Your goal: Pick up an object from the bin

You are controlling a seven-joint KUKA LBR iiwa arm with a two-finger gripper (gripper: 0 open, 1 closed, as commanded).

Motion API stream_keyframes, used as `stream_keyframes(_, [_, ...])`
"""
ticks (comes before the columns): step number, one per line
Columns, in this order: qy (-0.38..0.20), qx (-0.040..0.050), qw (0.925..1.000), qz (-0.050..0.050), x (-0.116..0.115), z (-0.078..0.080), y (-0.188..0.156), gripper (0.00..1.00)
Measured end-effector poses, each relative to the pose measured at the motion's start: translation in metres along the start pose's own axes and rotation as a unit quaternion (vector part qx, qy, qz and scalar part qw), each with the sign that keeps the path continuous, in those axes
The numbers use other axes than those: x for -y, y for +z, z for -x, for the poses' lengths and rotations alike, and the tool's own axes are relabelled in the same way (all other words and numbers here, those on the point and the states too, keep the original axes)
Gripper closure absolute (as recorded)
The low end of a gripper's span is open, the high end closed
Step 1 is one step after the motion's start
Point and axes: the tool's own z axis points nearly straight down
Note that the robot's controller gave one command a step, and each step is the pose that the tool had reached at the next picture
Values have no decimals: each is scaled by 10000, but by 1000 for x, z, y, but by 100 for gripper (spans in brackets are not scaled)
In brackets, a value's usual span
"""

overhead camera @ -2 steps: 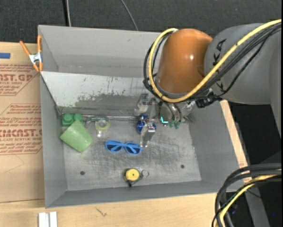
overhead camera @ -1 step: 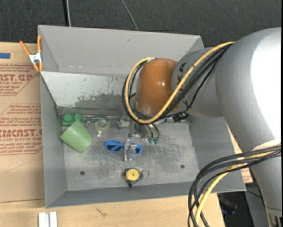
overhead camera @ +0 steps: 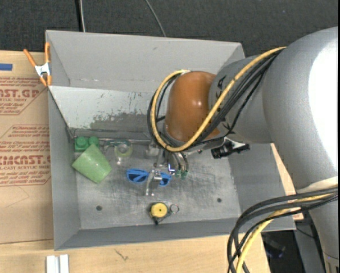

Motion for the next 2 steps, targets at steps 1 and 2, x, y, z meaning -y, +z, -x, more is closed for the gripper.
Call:
stream_keyframes(1, [937, -13, 9956, -6, -1, -23, 0, 0])
stream_keyframes(2, [1400, 50, 9901, 6, -7, -31, 26, 0])
